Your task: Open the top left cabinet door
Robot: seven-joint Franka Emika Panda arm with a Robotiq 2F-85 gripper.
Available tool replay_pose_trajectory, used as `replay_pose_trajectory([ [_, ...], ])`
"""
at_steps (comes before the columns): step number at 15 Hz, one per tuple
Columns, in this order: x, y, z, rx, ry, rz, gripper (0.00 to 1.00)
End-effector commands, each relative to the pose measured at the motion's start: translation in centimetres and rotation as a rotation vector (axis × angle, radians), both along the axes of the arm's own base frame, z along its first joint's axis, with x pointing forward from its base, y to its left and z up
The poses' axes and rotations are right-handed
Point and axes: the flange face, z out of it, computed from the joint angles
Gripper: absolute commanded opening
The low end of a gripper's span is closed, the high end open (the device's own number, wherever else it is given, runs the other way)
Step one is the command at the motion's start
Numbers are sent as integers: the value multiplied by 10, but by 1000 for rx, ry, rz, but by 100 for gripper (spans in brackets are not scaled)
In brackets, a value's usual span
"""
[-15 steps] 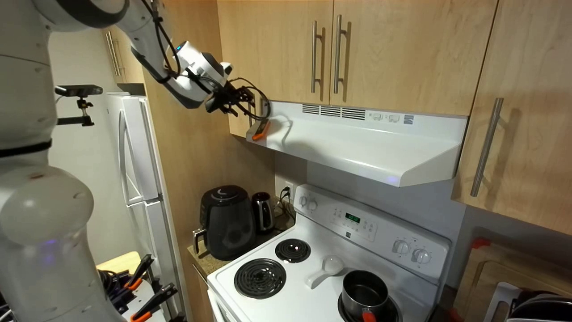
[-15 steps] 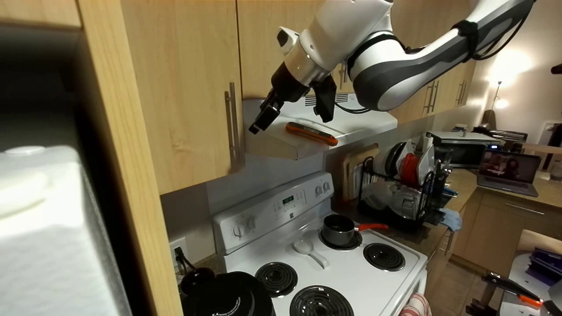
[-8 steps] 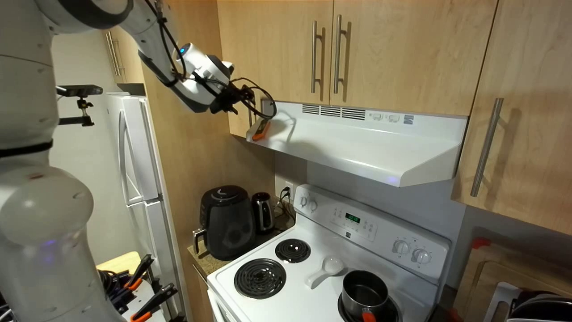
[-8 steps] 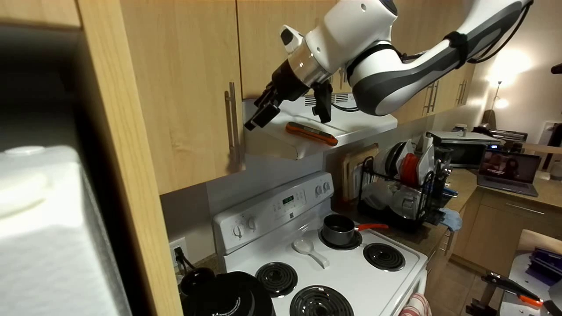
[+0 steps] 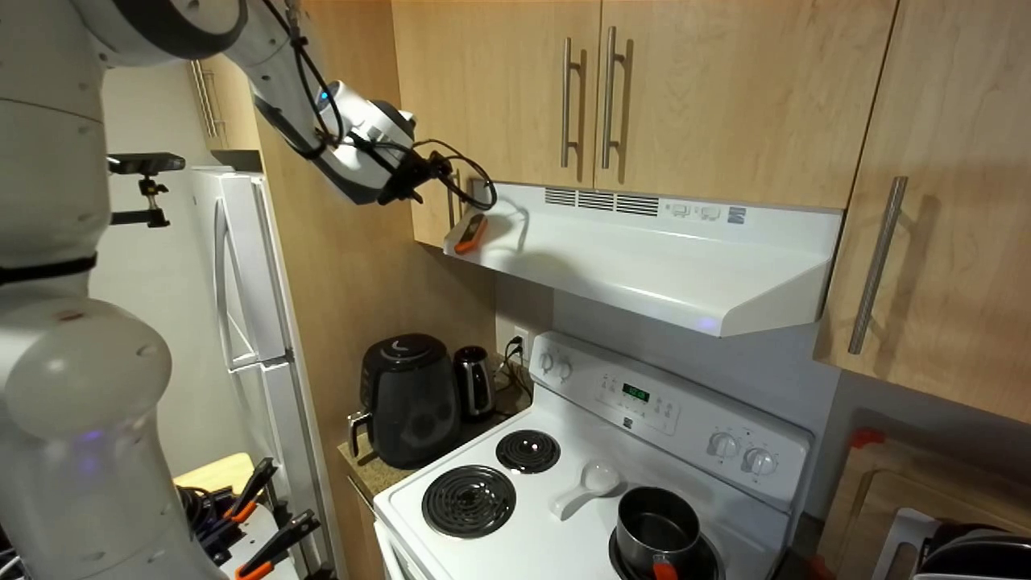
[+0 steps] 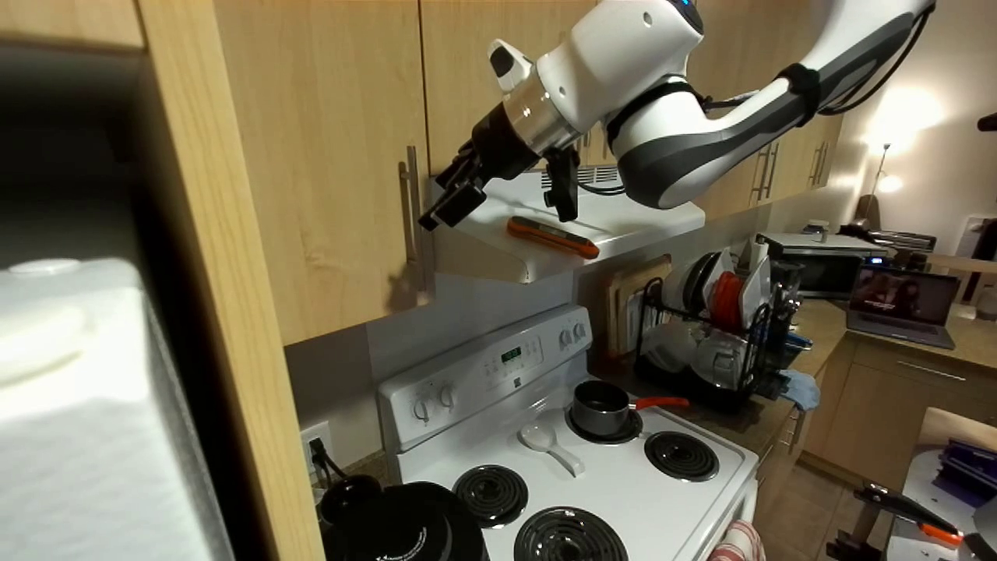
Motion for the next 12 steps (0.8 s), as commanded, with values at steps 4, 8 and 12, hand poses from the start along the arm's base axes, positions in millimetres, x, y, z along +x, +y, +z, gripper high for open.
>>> replay_pose_trajectory([
  [4,12,5,-5,136,49,-133,100],
  [8,14,10,-7,188,53,-145,100],
  [12,19,9,-7,216,45,-167,100],
])
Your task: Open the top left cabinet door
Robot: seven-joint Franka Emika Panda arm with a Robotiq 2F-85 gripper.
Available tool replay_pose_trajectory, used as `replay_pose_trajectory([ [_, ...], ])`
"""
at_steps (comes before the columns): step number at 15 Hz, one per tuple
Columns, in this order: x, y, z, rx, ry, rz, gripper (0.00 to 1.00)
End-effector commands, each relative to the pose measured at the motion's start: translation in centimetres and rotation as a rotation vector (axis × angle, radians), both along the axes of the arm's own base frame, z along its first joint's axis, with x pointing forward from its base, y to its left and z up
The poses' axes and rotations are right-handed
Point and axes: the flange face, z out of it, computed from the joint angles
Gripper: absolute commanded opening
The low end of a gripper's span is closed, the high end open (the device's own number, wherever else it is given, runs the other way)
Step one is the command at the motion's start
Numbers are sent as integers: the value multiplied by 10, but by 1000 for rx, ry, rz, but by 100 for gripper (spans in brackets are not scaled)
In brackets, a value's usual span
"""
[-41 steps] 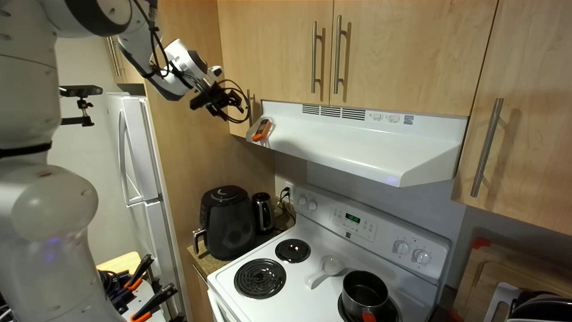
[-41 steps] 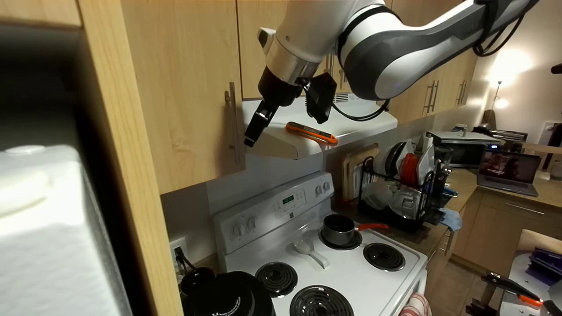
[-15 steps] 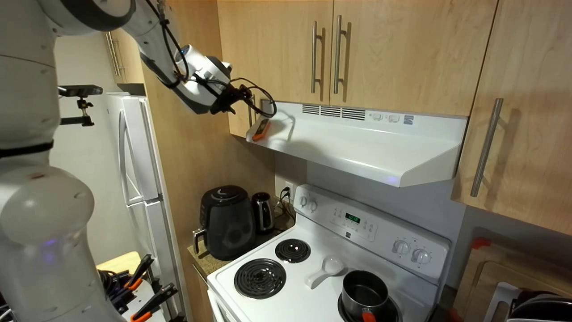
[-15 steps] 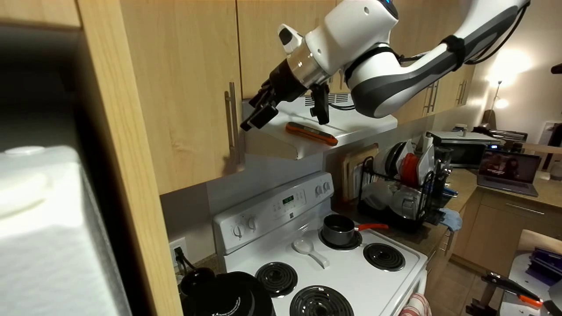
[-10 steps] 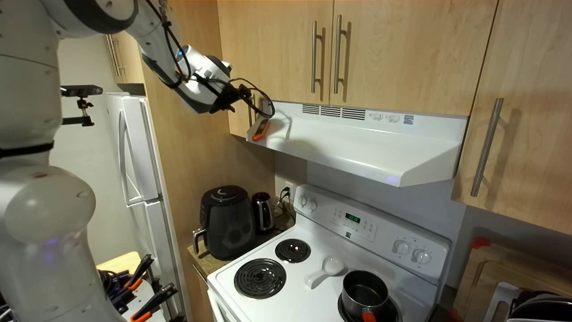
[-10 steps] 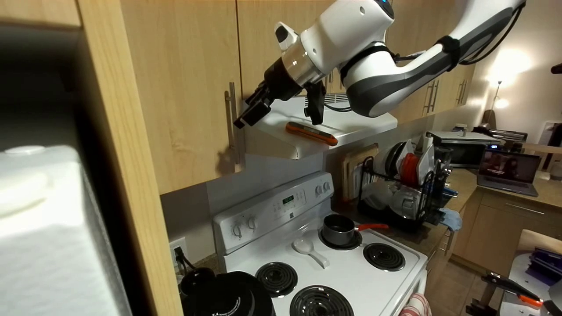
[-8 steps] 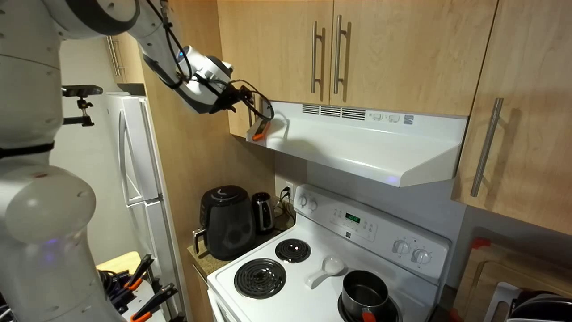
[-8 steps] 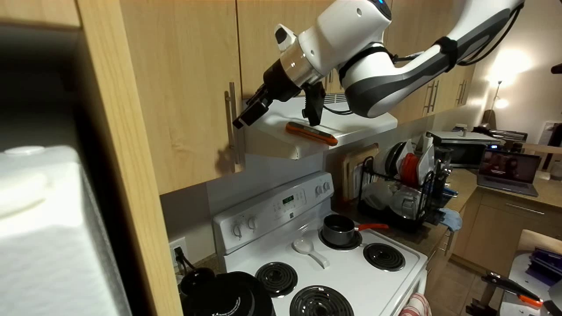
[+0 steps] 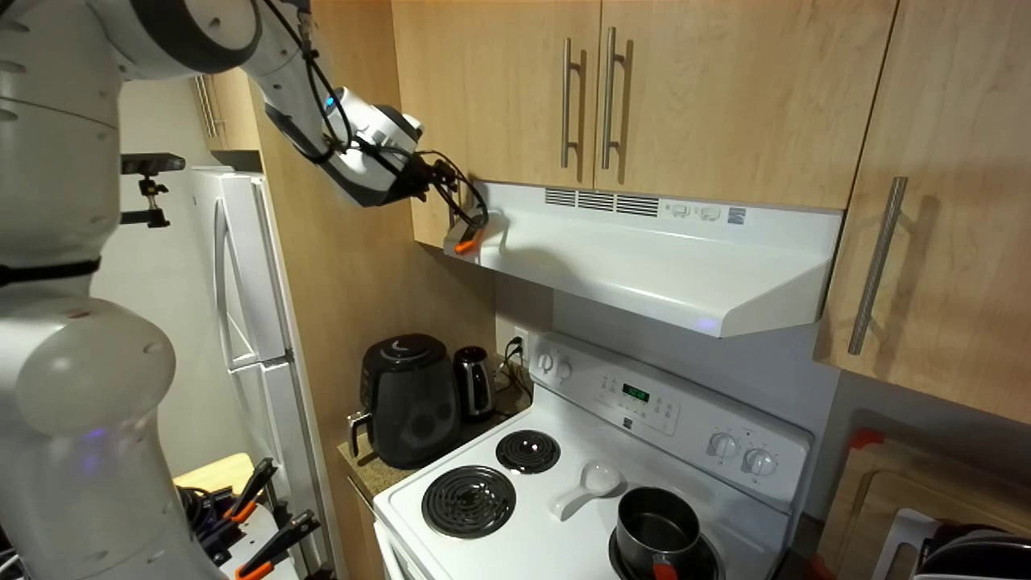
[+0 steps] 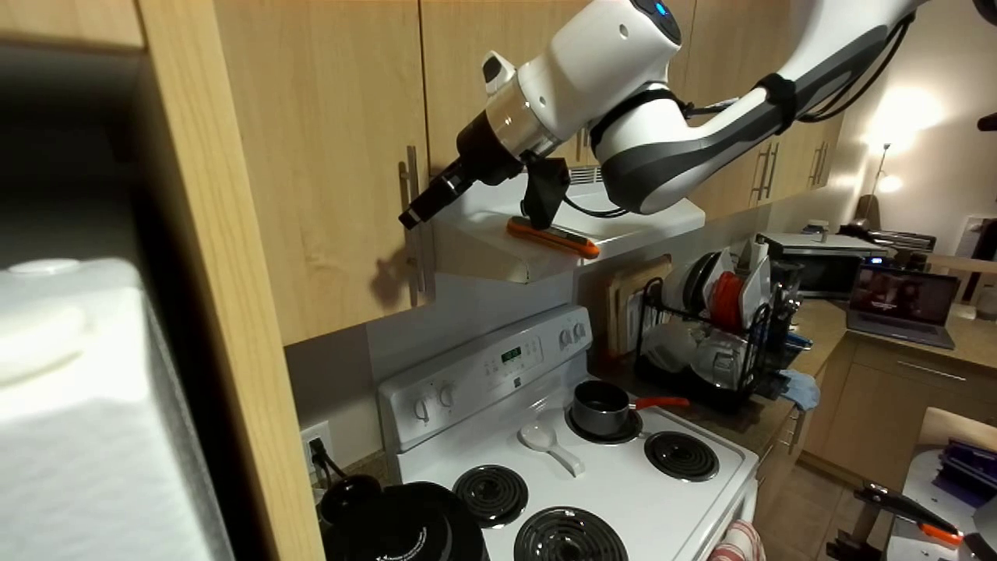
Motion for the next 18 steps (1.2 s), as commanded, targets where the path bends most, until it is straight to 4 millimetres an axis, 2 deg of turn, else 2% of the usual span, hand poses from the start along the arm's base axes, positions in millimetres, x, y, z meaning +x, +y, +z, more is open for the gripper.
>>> replay_pose_trajectory([
  [1,6,-3,-1,25,-23,-18,100],
  [14,26,0,-9,143,-69,119,100],
  [16,27,4,-11,148,-72,142,100],
  [18,21,20,-12,156,-72,172,100],
])
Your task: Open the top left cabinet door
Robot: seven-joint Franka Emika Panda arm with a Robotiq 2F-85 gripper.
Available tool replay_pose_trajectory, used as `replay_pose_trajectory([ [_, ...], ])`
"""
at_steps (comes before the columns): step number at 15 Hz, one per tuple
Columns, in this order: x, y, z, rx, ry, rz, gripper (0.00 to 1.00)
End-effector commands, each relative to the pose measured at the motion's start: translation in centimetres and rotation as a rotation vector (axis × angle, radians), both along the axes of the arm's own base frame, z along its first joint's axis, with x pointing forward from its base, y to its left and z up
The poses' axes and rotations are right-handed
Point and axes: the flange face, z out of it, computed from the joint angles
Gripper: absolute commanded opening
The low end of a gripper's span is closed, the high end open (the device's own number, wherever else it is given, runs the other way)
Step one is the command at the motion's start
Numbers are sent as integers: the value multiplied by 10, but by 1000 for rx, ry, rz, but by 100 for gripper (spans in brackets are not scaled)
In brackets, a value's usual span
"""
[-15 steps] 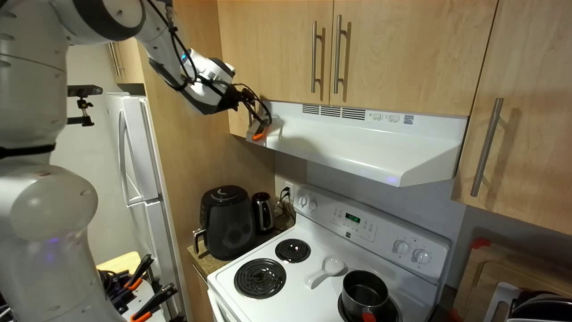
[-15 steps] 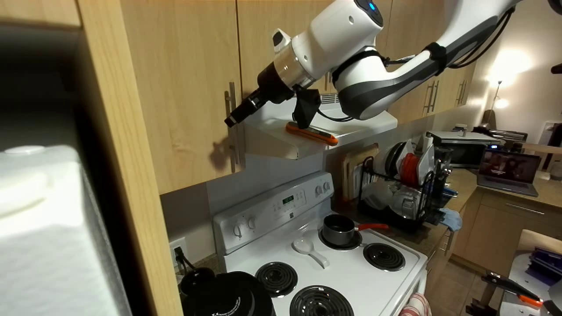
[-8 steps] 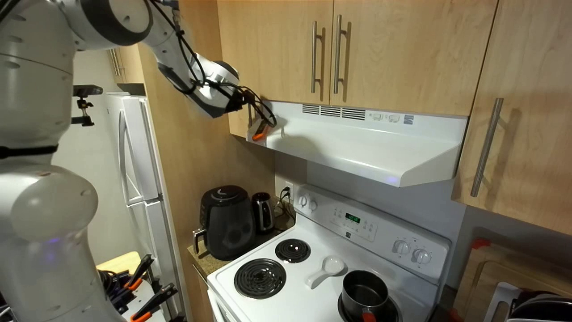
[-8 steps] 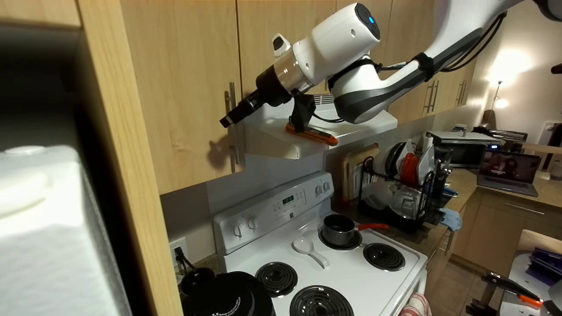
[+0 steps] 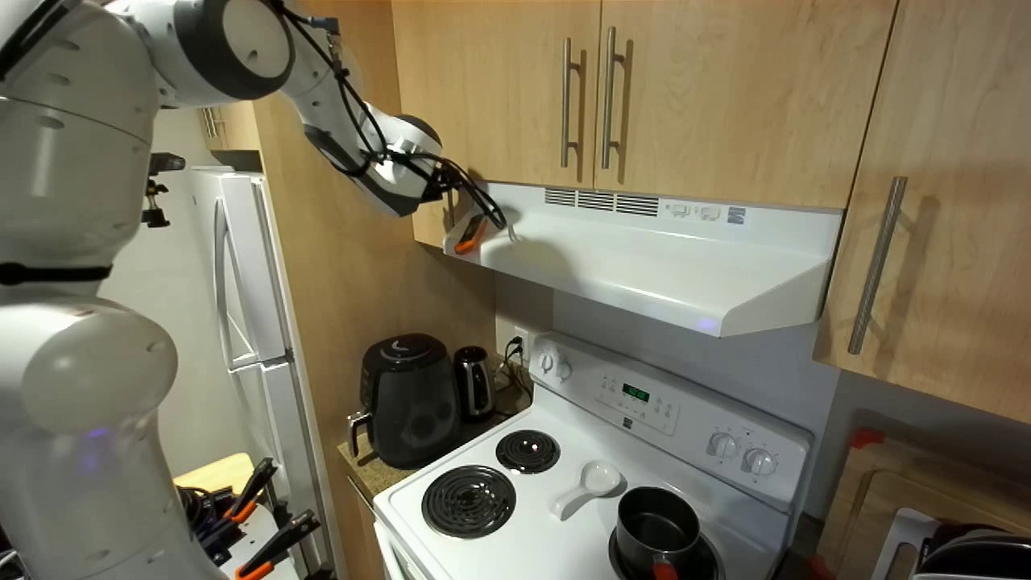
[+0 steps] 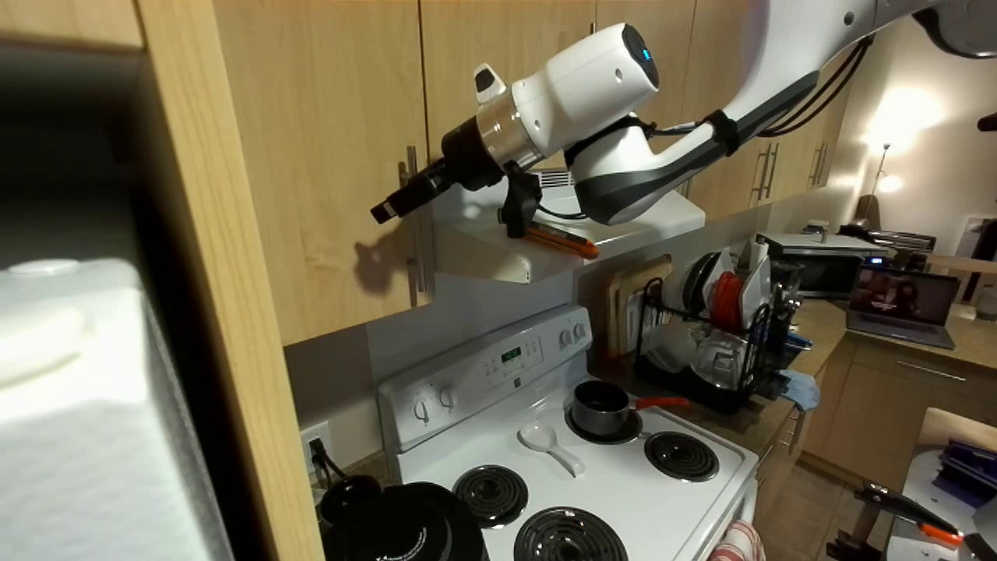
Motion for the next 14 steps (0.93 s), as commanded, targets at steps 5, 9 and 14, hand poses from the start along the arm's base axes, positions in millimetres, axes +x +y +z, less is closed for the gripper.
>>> replay_pose_trajectory([
  [5,-11,36,-1,6,-23,73,100],
  [9,-22,50,1,-12,-20,70,100],
  [14,-36,73,3,-99,-25,-29,100],
])
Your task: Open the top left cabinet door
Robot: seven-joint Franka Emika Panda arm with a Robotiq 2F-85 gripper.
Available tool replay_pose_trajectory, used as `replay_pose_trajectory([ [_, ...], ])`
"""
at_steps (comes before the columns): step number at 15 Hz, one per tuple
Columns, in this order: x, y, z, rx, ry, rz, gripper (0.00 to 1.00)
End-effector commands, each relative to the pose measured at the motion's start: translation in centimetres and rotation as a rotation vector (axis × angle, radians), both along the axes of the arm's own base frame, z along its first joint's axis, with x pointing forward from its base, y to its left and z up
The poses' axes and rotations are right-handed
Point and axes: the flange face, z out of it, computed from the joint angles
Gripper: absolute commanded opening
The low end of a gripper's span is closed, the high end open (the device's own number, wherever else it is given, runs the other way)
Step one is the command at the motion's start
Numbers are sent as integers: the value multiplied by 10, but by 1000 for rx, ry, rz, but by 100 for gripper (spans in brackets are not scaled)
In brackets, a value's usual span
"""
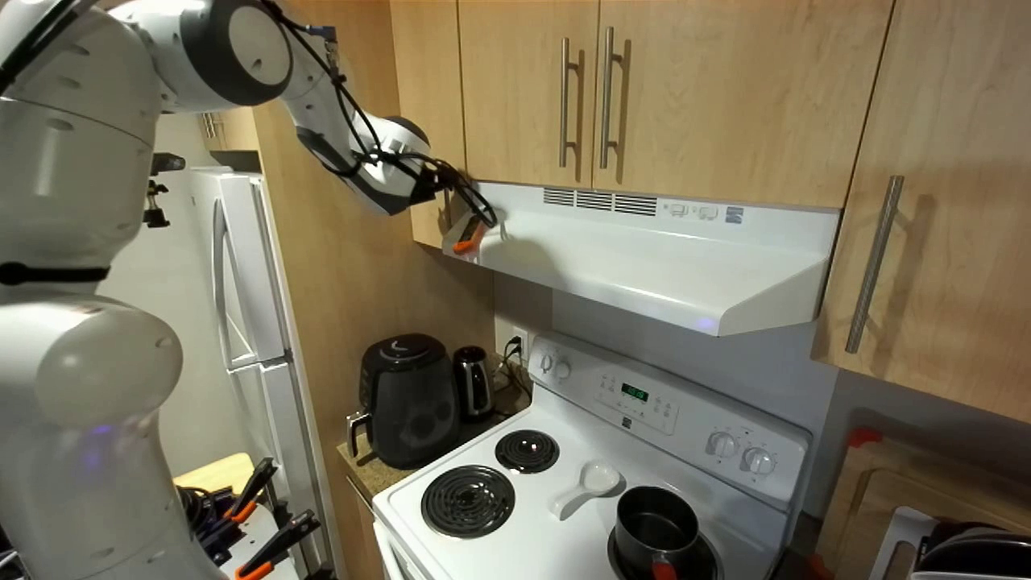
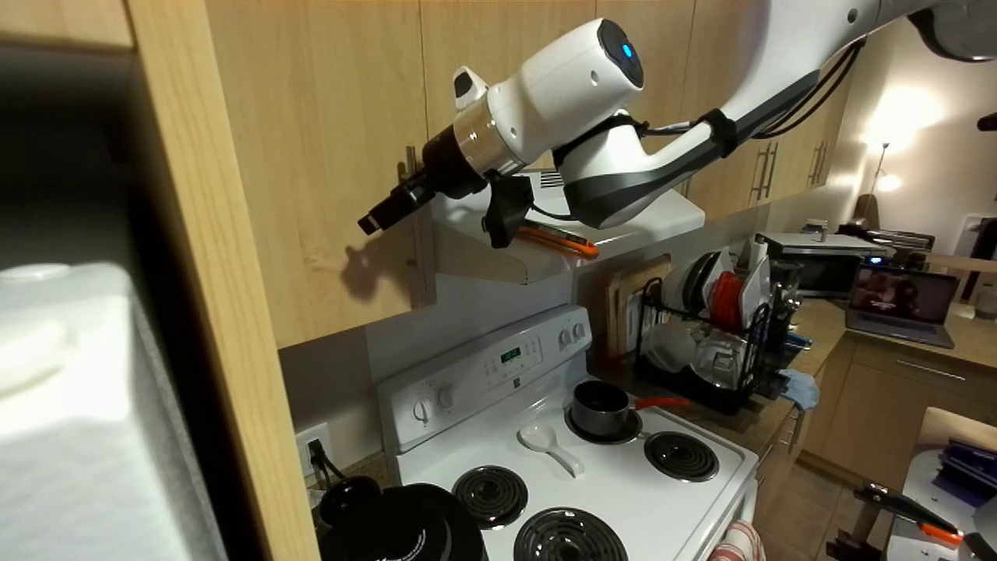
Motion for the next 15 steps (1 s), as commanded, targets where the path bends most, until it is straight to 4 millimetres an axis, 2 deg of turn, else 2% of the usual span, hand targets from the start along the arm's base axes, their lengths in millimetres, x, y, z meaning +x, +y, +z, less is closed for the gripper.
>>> replay_pose_trajectory([
  [1,-36,49,10,-44,-17,23,100],
  [10,-52,74,14,-131,-54,-56,100],
  [15,-65,75,10,-186,-85,-88,100],
])
